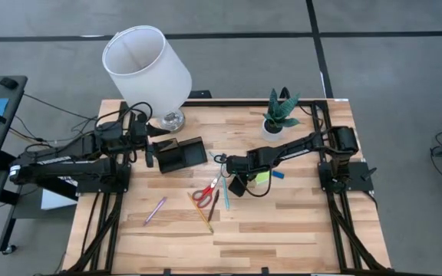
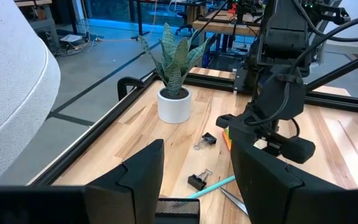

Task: Pick and place office supplies into organizer
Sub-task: Put the top blue pencil into the black desk organizer

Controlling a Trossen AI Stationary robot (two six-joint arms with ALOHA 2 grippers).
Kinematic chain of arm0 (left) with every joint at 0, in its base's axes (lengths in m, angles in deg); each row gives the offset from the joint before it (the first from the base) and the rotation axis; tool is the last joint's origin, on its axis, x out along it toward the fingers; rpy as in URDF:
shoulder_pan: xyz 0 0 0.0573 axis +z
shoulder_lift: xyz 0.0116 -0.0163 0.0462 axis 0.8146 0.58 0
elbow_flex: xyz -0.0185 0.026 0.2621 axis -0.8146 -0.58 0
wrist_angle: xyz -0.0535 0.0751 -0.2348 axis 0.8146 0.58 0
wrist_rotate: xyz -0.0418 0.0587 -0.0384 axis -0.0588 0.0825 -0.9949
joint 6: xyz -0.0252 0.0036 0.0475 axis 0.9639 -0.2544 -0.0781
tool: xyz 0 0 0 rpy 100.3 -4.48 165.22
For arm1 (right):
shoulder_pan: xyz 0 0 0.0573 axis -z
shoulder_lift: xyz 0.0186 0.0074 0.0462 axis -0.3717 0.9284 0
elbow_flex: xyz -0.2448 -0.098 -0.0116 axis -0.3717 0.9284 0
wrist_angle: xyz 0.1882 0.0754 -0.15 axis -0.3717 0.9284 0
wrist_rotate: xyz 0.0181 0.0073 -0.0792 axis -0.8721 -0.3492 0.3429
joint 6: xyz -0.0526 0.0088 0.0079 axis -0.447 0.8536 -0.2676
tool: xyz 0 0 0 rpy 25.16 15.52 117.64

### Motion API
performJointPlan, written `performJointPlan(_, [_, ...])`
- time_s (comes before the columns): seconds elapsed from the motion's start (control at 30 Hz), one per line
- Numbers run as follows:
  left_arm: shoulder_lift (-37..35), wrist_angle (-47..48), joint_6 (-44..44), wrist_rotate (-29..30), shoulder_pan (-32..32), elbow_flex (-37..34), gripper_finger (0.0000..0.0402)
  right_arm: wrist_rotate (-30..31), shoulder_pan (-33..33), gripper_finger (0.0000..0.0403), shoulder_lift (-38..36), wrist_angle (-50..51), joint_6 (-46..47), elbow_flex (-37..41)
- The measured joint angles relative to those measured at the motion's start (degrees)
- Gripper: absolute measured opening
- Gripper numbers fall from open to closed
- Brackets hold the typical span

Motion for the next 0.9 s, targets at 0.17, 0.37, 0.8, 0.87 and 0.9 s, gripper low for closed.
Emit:
performJointPlan(0.17, [0.01,0.84,-0.02,0.04,0.00,0.00,0.0180,0.01,0.15,0.0120,-0.07,2.27,0.47,-0.07])
performJointPlan(0.37, [0.00,1.96,-0.02,0.07,0.00,0.00,0.0180,0.02,0.15,0.0110,-0.07,1.17,0.53,0.04])
performJointPlan(0.8, [-0.01,2.97,-0.04,1.35,-0.02,0.00,0.0180,0.44,0.10,0.0109,1.19,-0.09,0.49,-0.01])
performJointPlan(0.87, [0.00,2.96,-0.04,1.38,-0.02,0.00,0.0180,0.44,0.10,0.0109,1.42,-0.02,0.47,-0.07])
performJointPlan(0.9, [-0.01,2.95,-0.04,1.38,-0.02,0.00,0.0180,0.45,0.10,0.0108,1.89,0.18,0.45,-0.14])
